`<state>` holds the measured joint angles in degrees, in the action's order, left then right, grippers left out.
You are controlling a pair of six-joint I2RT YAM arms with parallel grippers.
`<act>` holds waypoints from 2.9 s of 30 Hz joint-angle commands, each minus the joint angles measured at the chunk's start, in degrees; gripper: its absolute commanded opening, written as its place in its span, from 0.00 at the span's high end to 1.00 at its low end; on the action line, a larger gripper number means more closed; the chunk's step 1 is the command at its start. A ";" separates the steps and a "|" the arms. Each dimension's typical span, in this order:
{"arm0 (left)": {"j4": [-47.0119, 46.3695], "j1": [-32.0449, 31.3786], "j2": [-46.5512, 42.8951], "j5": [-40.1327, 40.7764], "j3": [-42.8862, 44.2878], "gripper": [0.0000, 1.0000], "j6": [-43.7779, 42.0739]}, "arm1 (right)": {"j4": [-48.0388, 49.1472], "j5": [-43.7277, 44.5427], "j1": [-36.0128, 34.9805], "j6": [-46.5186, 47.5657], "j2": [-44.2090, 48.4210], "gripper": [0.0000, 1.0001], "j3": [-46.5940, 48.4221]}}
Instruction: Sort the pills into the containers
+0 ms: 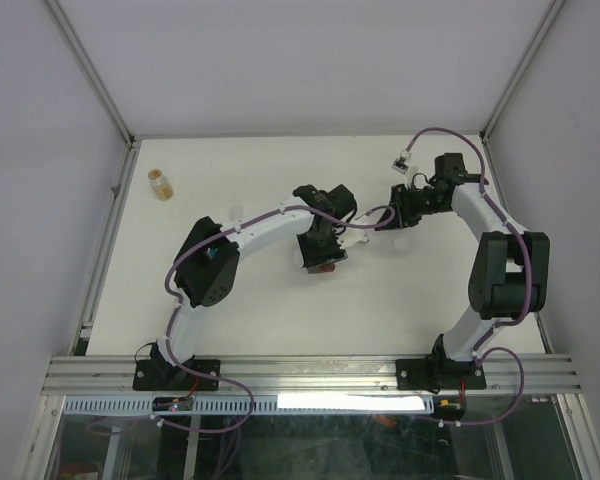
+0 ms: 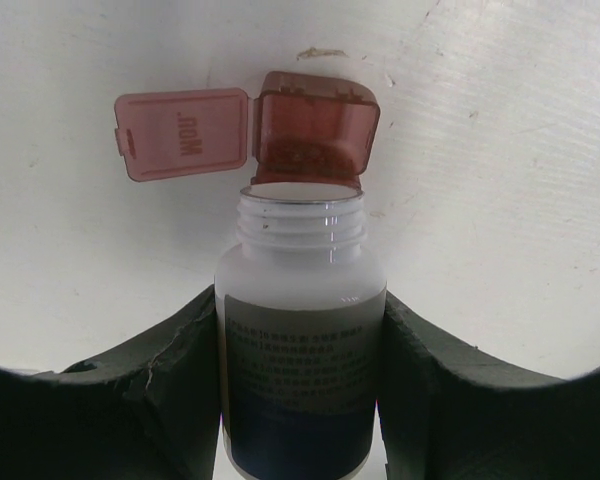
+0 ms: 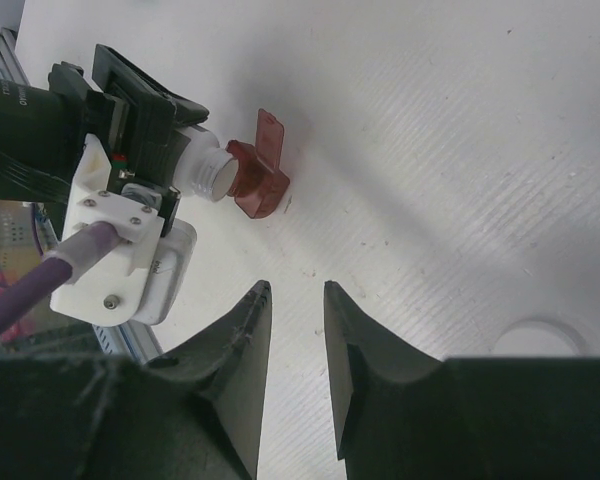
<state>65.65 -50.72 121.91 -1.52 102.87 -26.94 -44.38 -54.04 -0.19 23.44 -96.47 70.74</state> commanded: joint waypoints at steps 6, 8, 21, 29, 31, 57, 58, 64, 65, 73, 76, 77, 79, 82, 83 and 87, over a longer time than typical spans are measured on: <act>-3.73 -1.65 -3.36 -0.13 -1.04 1.00 -0.85 | 1.17 -0.23 0.51 -0.56 2.93 0.69 1.63; -1.67 0.54 -2.10 0.17 0.28 1.00 0.93 | 0.38 -0.38 0.48 -0.19 2.76 0.69 2.08; -0.67 -2.37 -2.11 -0.06 1.94 1.00 0.47 | 1.50 0.00 0.66 -0.72 3.27 0.69 1.41; -4.73 -0.32 -4.12 0.74 -1.94 1.00 -0.29 | 0.32 -0.15 0.63 -0.35 2.80 0.69 2.29; 1.65 0.30 -0.69 0.77 3.32 1.00 2.02 | 0.77 0.02 0.75 -0.48 3.16 0.69 1.67; -5.52 -0.47 -4.79 1.51 -2.88 1.00 -0.97 | 0.78 0.36 1.03 -0.82 2.52 0.68 2.38; -1.87 1.37 -2.44 1.08 -0.54 1.00 0.95 | 0.08 0.33 1.05 -0.43 2.48 0.68 2.69; -2.40 1.05 -3.47 0.97 -1.52 1.00 -0.23 | 0.62 0.17 1.03 -0.71 2.69 0.68 2.40; 1.17 -0.05 -1.57 0.74 2.75 1.00 1.19 | 0.71 0.35 1.13 -0.77 2.87 0.68 1.95; -3.59 -2.33 -4.30 0.54 -0.58 1.00 -0.67 | 2.01 0.80 1.17 -1.39 3.26 0.68 1.46; -0.32 0.42 -2.23 2.57 0.98 1.00 0.65 | 0.51 0.45 1.20 -0.70 2.87 0.68 2.40; 1.75 -1.08 -1.54 2.16 3.15 1.00 1.52 | 1.27 0.69 1.23 -0.99 3.25 0.68 1.67; -4.96 -2.18 -5.07 1.09 -2.61 1.00 -1.77 | 1.81 0.71 1.18 -1.40 3.29 0.68 1.62; 2.17 -1.69 -0.66 2.99 3.62 1.00 2.08 | 0.92 0.74 1.32 -0.92 3.50 0.68 1.89; -0.91 -3.24 -2.23 2.19 2.24 1.00 0.17 | 2.00 0.88 1.40 -1.57 3.84 0.68 1.14; 1.13 -0.77 -1.37 3.03 1.39 1.00 1.48 | 0.70 0.67 1.40 -1.05 3.50 0.68 1.83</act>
<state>62.43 -52.29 120.27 0.03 99.98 -27.24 -43.72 -52.90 0.67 22.55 -96.33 70.78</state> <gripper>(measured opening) 0.522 0.321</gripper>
